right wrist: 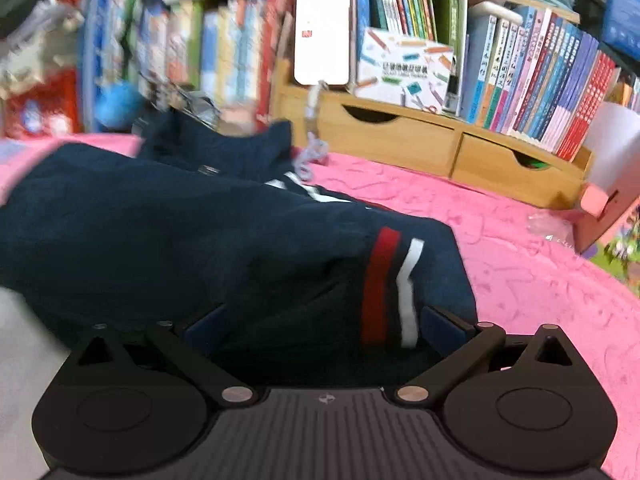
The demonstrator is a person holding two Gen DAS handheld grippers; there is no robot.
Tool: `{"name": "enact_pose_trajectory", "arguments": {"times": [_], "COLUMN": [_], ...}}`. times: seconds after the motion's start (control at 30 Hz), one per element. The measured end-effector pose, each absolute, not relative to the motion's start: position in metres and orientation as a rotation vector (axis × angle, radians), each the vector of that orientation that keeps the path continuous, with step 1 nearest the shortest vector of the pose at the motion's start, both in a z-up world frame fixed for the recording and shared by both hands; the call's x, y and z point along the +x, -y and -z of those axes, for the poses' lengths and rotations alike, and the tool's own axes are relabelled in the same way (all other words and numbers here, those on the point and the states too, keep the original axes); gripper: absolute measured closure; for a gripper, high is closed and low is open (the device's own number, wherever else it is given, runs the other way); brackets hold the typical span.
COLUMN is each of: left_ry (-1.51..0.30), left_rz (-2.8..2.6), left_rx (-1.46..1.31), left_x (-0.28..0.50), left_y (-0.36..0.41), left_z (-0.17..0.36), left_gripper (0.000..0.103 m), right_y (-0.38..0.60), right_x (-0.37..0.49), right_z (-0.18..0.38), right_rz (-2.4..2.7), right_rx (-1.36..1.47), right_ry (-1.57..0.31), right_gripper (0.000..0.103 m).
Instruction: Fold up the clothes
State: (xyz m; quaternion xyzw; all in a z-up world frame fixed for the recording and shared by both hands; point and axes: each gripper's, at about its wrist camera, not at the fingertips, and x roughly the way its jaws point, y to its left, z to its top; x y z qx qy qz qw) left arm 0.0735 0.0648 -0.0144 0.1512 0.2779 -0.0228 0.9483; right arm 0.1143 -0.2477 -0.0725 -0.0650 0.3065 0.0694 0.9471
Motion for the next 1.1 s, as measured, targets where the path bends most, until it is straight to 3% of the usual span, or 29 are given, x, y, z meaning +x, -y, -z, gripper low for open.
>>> {"name": "enact_pose_trajectory", "arguments": {"times": [0.33,0.6,0.9,1.0,1.03,1.07,1.1], "left_ry": [-0.515,-0.573,-0.684,-0.683,-0.679,-0.674,-0.667], "left_rz": [0.132,0.037,0.157,0.241,0.270,0.298,0.328], "left_rx": [0.296,0.296,-0.064,-0.228,-0.263,-0.296,-0.311], "left_x": [-0.091,-0.181,-0.142,-0.129,-0.128,-0.128,-0.130], "left_y": [-0.084,-0.087,-0.118,-0.126,-0.126,-0.127,-0.126], "left_z": [0.026,0.070,0.122,0.129,0.128,0.128,0.125], "left_gripper": [0.000,0.000,0.000,0.003,0.005,0.013,0.024], "right_y": [0.256,0.266,0.278,0.279,0.278,0.277,0.276], "right_x": [-0.087,-0.202,-0.196,-0.186,-0.183,-0.182,-0.181], "right_z": [0.062,0.105,0.142,0.148,0.149,0.150,0.150], "right_rz": [-0.268,-0.245,-0.225,-0.263,-0.284,-0.308,-0.328], "right_rx": [-0.197,-0.094,0.068,0.097,0.102,0.106,0.109], "right_ry": [-0.505,-0.623,-0.712,-0.748,-0.763,-0.776,-0.788], "right_gripper": [0.000,0.000,0.000,0.009,0.021,0.046,0.055]}}
